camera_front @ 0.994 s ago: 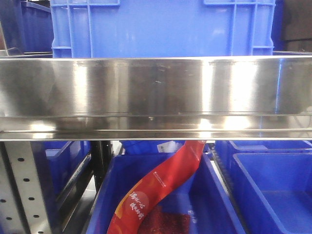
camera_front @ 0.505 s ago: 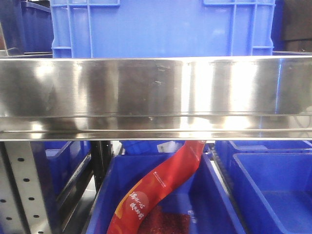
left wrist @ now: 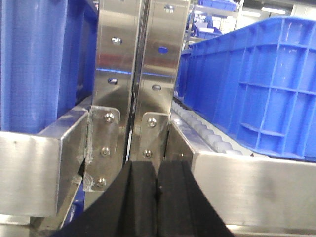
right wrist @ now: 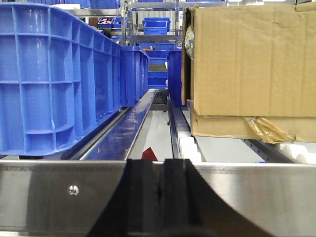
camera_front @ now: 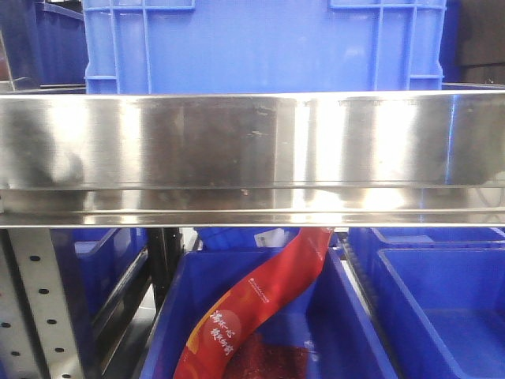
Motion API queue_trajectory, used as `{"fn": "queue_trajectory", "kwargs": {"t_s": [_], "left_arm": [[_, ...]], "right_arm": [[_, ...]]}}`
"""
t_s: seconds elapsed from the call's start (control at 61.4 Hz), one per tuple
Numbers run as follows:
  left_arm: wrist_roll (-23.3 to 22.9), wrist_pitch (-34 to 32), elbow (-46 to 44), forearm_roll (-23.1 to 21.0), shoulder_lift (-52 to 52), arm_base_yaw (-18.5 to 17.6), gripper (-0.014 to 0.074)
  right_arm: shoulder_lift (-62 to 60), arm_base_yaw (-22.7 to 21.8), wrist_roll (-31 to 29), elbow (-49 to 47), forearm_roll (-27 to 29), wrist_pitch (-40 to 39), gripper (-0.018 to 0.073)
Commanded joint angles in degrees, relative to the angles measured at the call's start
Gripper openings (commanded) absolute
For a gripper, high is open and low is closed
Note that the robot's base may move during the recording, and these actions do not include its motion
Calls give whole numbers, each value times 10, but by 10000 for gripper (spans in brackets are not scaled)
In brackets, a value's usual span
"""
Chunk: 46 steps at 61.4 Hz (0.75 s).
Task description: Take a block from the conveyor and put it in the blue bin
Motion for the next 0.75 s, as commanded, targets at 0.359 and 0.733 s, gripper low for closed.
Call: {"fn": "queue_trajectory", "kwargs": {"t_s": [0.359, 0.733], "left_arm": [[-6, -16, 0, 1, -3, -2, -111], [-6, -17, 0, 1, -3, -2, -111]], "right_arm": [[-2, -4, -6, 0, 2, -13, -162], [-2, -4, -6, 0, 2, -13, -162]]}}
